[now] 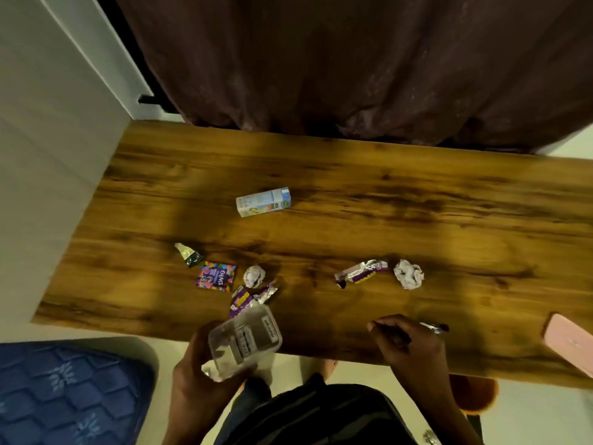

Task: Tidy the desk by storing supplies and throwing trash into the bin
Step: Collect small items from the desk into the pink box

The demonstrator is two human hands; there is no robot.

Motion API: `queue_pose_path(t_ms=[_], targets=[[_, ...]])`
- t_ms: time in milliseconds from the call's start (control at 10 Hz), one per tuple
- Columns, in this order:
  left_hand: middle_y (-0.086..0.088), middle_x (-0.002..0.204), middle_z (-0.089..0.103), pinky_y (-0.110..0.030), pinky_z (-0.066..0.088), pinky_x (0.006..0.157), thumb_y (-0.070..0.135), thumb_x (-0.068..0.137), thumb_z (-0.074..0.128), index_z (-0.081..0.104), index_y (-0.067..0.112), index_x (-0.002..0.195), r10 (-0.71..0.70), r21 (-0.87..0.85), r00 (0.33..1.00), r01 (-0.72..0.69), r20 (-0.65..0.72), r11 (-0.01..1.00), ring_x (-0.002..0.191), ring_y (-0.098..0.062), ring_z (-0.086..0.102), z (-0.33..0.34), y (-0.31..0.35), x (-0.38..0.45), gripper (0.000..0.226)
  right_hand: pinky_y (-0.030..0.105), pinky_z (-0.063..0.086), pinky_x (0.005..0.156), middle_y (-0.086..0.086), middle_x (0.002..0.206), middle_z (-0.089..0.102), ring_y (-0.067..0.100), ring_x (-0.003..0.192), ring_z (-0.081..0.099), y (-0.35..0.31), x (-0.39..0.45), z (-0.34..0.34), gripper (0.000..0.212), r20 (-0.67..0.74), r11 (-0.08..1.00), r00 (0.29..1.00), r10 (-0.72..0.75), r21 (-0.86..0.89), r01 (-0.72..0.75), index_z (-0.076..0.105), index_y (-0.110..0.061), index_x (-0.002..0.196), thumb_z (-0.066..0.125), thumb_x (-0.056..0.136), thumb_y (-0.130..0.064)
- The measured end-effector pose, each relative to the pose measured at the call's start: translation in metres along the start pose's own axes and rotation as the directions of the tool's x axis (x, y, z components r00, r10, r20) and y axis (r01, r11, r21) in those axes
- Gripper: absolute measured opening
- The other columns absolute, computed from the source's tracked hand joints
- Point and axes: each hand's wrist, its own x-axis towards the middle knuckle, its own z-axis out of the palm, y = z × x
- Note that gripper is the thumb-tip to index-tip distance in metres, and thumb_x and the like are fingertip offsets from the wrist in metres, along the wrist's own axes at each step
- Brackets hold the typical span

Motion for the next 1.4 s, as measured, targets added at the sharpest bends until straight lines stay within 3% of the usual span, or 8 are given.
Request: queue_pose_path(t_ms=[200,400,500,600,700,900,1200,1400], targets=[[0.017,0.105,0.073,-0.029,0.055,0.084,0.015,0.06,0.099,0.059,0.055,0.113,-0.013,-0.1,0.99,0.028,0.143,0.995,0.096,0.007,0.068,0.064,0.034,0.004,0.078,0.008,0.052,0.065,-0.021,0.078,0.074,-0.007,0.074,0.069,0.021,-0.001,-0.05,0.007,-0.09,0.998,0.995,0.051,0.05,-0.047,0.078,-0.025,0.084,0.083,0.079,-0.025],[0.034,0.1,0.066,-0.003,0.048,0.081,0.028,0.063,0.096,0.051,0.05,0.12,0.066,0.016,0.948,-0.075,0.31,0.997,0.099,0.016,0.061,0.095,0.05,0.018,0.076,0.0,0.041,0.059,-0.02,0.069,0.072,-0.01,0.07,0.066,0.033,-0.019,-0.078,0.006,-0.19,0.986,0.967,0.168,0.028,-0.166,0.079,-0.022,0.086,0.083,0.081,-0.019],[0.03,0.109,0.063,-0.012,0.055,0.085,0.044,0.064,0.094,0.052,0.047,0.126,0.291,0.056,0.908,-0.322,0.3,0.945,0.1,0.013,0.061,0.109,0.053,0.041,0.075,0.004,0.044,0.058,-0.023,0.068,0.072,-0.003,0.065,0.068,0.031,-0.025,-0.079,0.008,-0.213,0.974,0.951,0.226,0.051,-0.22,0.078,-0.026,0.084,0.082,0.082,-0.02],[0.036,0.111,0.054,0.008,0.037,0.084,0.03,0.067,0.096,0.057,0.033,0.132,0.144,0.022,0.87,-0.174,0.472,0.984,0.1,0.034,0.047,0.111,0.087,0.05,0.076,0.006,0.047,0.058,-0.024,0.072,0.072,-0.003,0.064,0.068,0.026,-0.036,-0.079,0.009,-0.269,0.954,0.916,0.299,0.065,-0.292,0.078,-0.03,0.087,0.082,0.082,-0.024],[0.042,0.114,0.044,0.012,0.027,0.083,0.045,0.074,0.087,0.051,0.038,0.134,0.265,-0.026,0.817,-0.294,0.513,0.956,0.102,0.039,0.037,0.124,0.095,0.063,0.07,0.004,0.046,0.059,-0.022,0.077,0.073,-0.004,0.069,0.068,0.015,-0.046,-0.081,0.01,-0.309,0.943,0.892,0.33,0.063,-0.327,0.076,-0.033,0.092,0.08,0.084,-0.03],[0.037,0.115,0.06,-0.006,0.049,0.09,0.047,0.059,0.092,0.051,0.053,0.117,0.342,-0.088,0.75,-0.357,0.566,0.93,0.111,0.017,0.058,0.156,0.132,0.076,0.071,0.02,0.052,0.056,-0.022,0.074,0.073,0.004,0.062,0.068,0.01,-0.065,-0.081,0.004,-0.375,0.913,0.833,0.408,0.141,-0.383,0.073,-0.042,0.087,0.077,0.085,-0.04],[0.019,0.124,0.068,-0.025,0.057,0.094,0.046,0.061,0.093,0.059,0.028,0.131,0.399,-0.141,0.713,-0.394,0.577,0.908,0.118,0.001,0.064,0.212,0.161,0.077,0.08,0.029,0.06,0.066,-0.022,0.081,0.075,0.002,0.069,0.072,0.04,-0.048,-0.126,0.005,-0.424,0.894,0.789,0.445,0.164,-0.417,0.075,-0.036,0.09,0.078,0.086,-0.036],[0.014,0.101,0.069,-0.033,0.06,0.076,0.024,0.074,0.086,0.059,0.029,0.114,0.408,-0.124,0.748,-0.407,0.524,0.905,0.093,-0.001,0.068,0.271,0.189,0.063,0.048,0.022,0.053,0.061,-0.021,0.081,0.074,-0.003,0.06,0.068,0.082,-0.018,-0.187,0.01,-0.401,0.89,0.8,0.447,0.106,-0.444,0.075,-0.032,0.093,0.076,0.086,-0.038]])
